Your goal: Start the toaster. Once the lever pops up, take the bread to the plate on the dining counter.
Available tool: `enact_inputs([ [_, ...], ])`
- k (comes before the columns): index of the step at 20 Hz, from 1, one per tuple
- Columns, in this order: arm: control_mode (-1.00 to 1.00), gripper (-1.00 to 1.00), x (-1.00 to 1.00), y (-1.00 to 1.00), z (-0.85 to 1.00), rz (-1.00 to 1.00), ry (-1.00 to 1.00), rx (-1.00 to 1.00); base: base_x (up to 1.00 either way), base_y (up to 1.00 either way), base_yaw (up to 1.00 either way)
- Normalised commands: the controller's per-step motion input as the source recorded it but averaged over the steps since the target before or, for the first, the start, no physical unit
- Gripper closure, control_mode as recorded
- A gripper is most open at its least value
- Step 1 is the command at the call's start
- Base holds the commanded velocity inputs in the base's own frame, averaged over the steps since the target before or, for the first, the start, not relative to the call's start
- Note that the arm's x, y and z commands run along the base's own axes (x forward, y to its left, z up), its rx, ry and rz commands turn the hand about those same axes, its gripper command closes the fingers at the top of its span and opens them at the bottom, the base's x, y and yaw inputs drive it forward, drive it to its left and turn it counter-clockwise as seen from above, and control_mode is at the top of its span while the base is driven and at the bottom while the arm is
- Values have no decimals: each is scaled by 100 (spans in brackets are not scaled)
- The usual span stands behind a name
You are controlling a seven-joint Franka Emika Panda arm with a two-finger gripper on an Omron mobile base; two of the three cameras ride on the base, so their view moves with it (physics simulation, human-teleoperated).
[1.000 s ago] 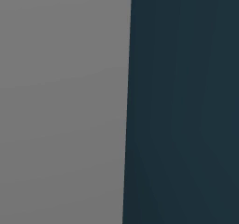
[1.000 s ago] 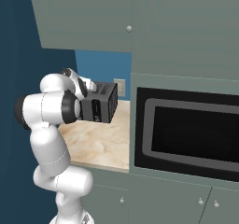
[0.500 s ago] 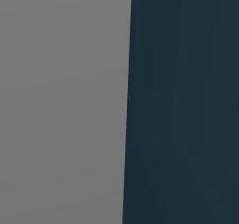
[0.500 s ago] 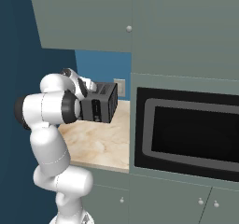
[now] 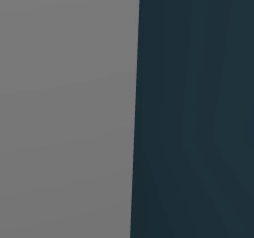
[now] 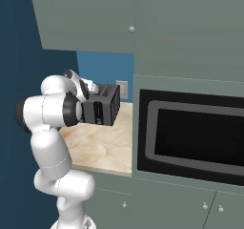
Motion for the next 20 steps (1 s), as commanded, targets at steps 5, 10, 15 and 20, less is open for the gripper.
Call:
enact_inputs([
  [5, -100, -100, 0, 0, 0, 0, 0, 0, 0, 0, 0],
  [10, -100, -100, 0, 0, 0, 0, 0, 0, 0, 0, 0],
  [15, -100, -100, 0, 0, 0, 0, 0, 0, 0, 0, 0],
  [20, -100, -100, 0, 0, 0, 0, 0, 0, 0, 0, 0],
])
